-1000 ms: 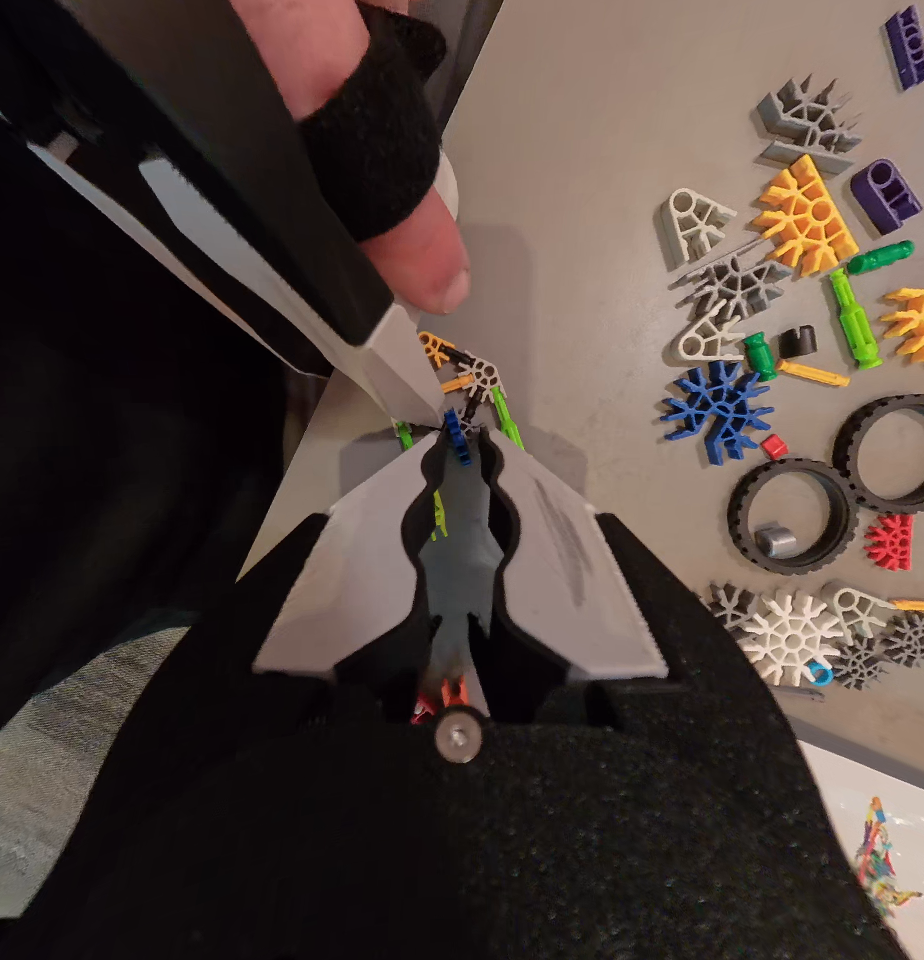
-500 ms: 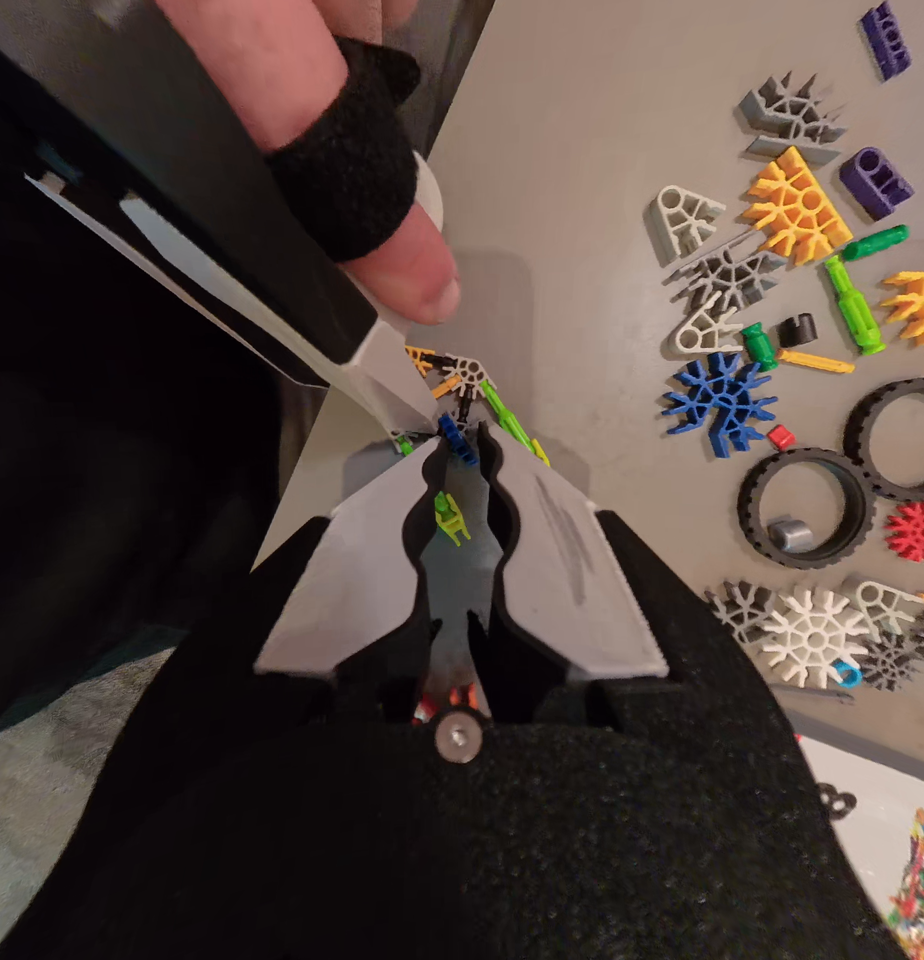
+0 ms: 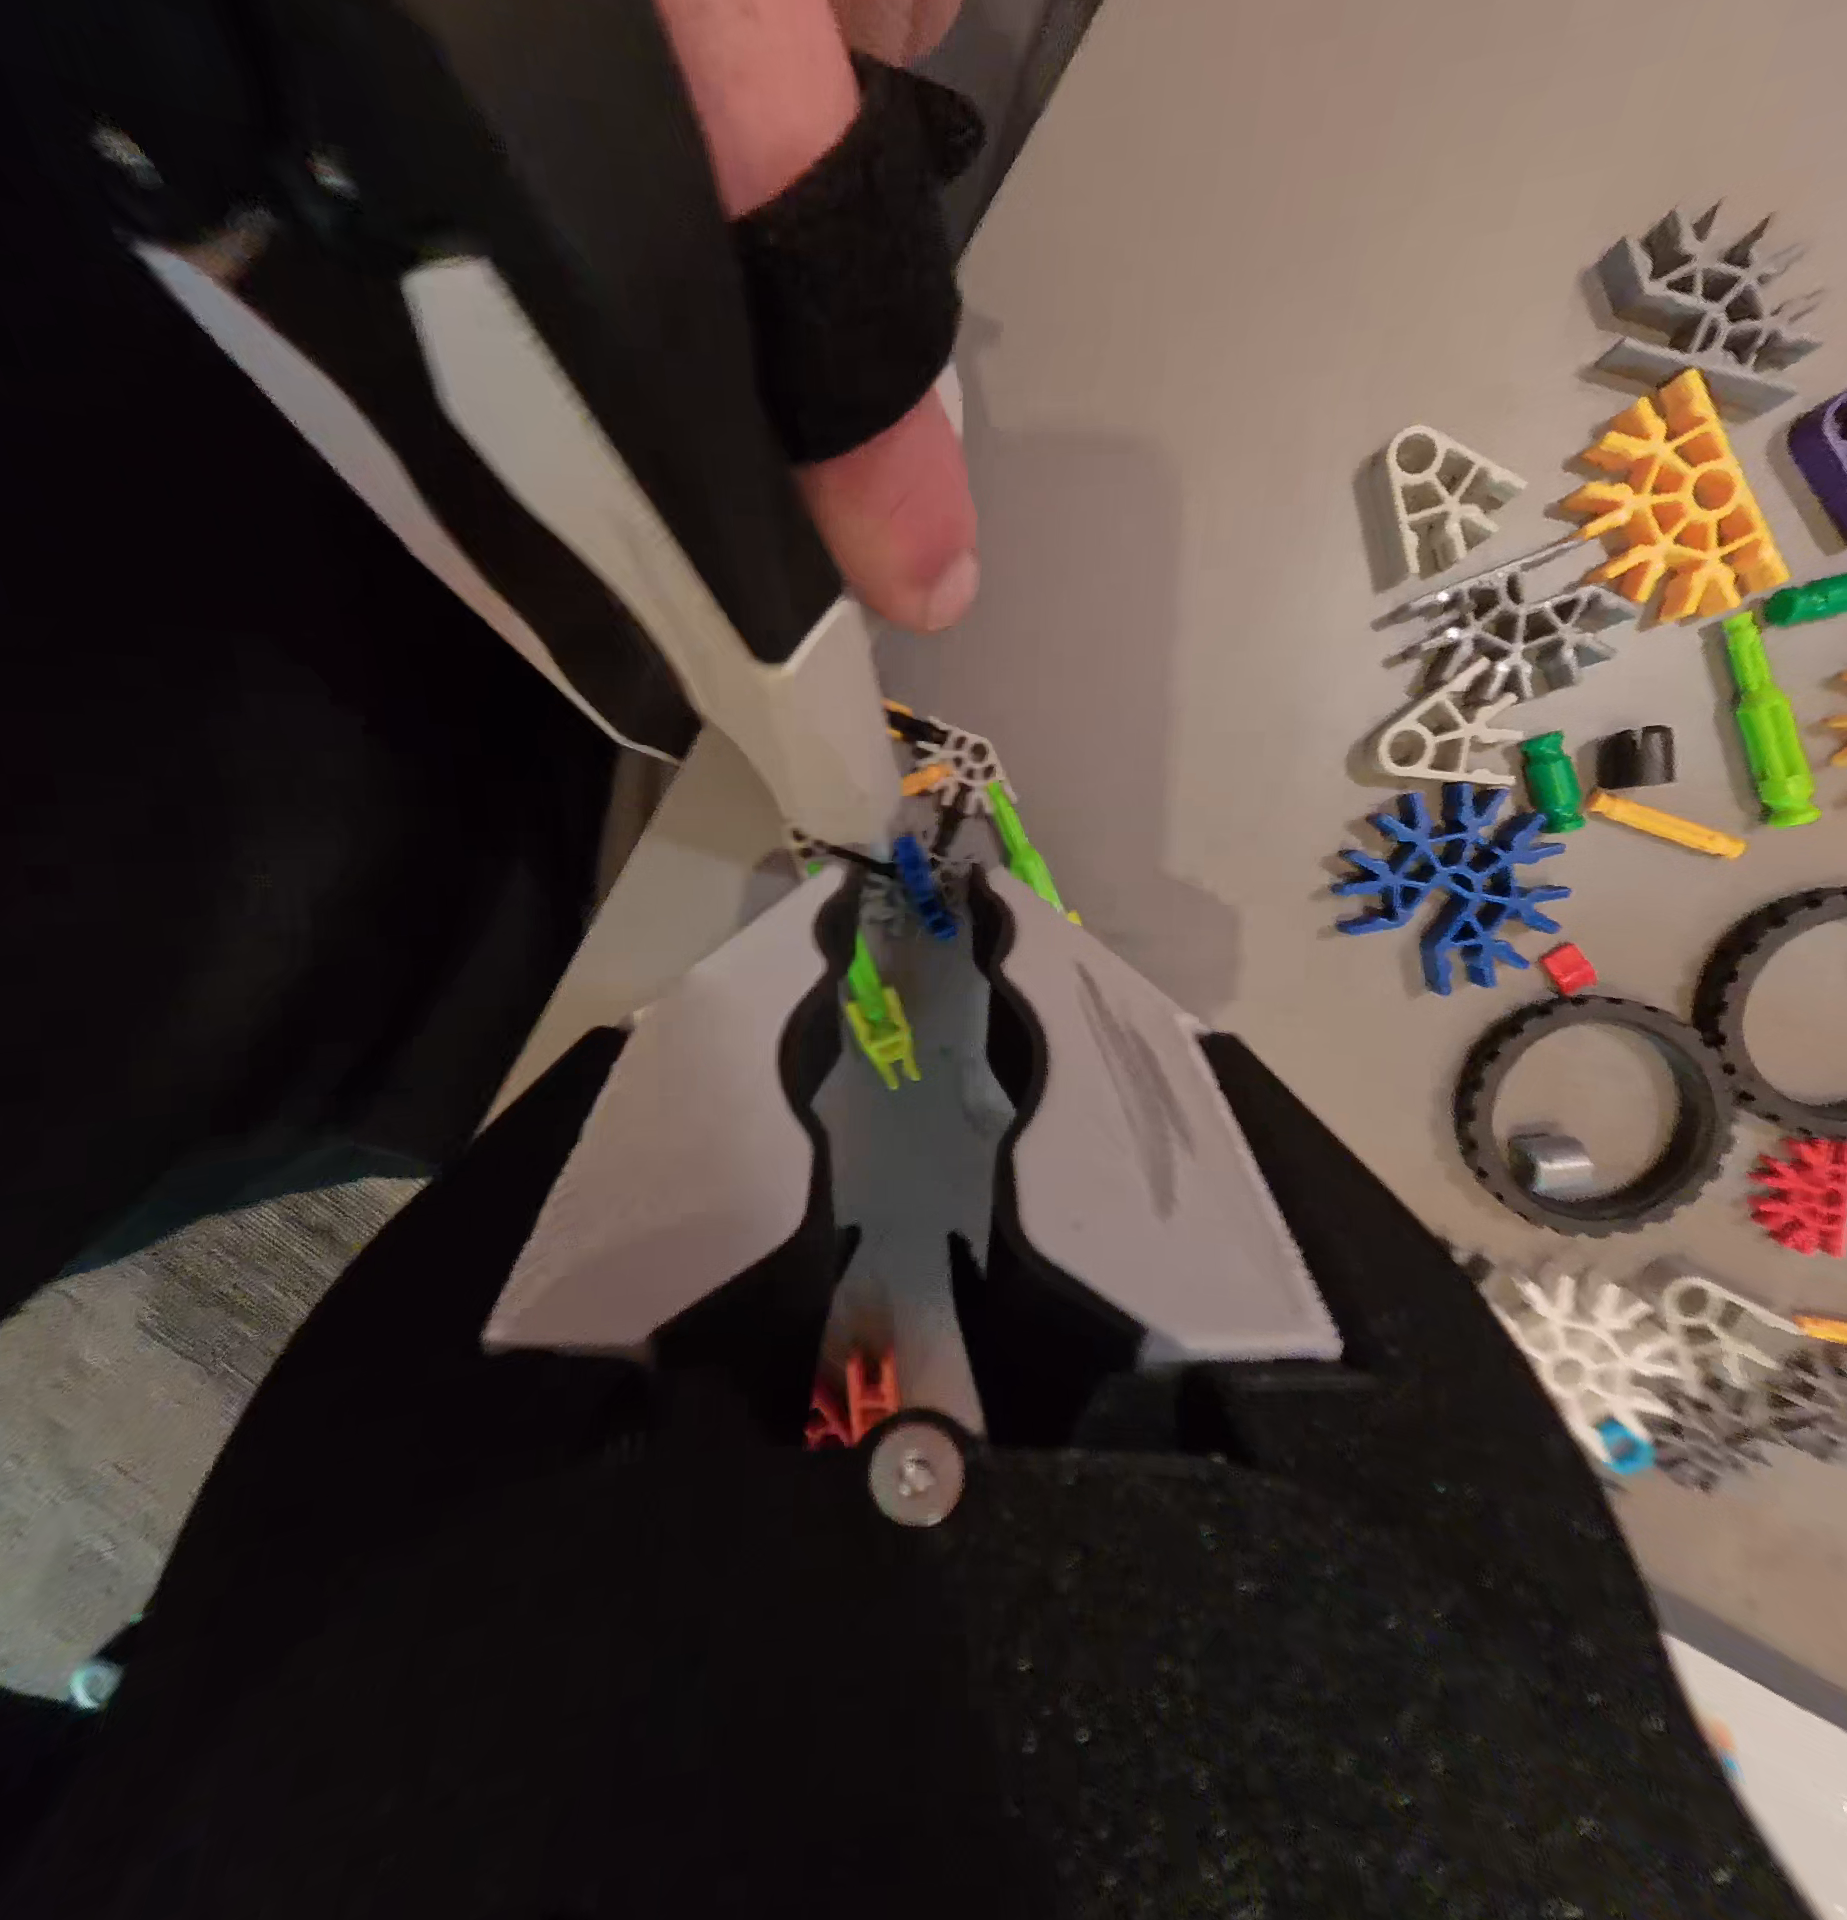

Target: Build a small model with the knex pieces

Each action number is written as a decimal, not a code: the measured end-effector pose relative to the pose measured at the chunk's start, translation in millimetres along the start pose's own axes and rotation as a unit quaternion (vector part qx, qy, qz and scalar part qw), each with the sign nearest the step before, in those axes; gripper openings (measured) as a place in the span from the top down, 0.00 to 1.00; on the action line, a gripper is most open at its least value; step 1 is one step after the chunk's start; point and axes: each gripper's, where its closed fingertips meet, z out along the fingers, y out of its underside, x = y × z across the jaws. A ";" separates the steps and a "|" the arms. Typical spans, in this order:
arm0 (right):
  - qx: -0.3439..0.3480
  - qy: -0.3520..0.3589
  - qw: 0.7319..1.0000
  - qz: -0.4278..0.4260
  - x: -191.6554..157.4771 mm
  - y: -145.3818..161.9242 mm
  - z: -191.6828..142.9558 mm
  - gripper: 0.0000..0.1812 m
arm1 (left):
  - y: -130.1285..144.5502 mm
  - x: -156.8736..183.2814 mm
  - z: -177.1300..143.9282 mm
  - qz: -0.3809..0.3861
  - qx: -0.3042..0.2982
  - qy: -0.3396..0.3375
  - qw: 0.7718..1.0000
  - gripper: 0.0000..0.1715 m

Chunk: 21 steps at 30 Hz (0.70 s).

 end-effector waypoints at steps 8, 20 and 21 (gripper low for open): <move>0.028 0.042 0.999 0.000 2.9 8.1 -5.0 0.88 | 3.9 -0.8 -3.9 -0.023 0.027 -0.029 0.999 0.74; 0.039 0.065 0.996 -0.047 6.0 -1.7 0.6 0.94 | 9.2 -4.0 -8.0 -0.042 0.035 -0.055 0.997 0.72; 0.037 0.062 0.996 -0.051 5.3 -2.4 1.1 0.94 | 9.6 -4.2 -7.4 -0.045 0.034 -0.053 0.997 0.71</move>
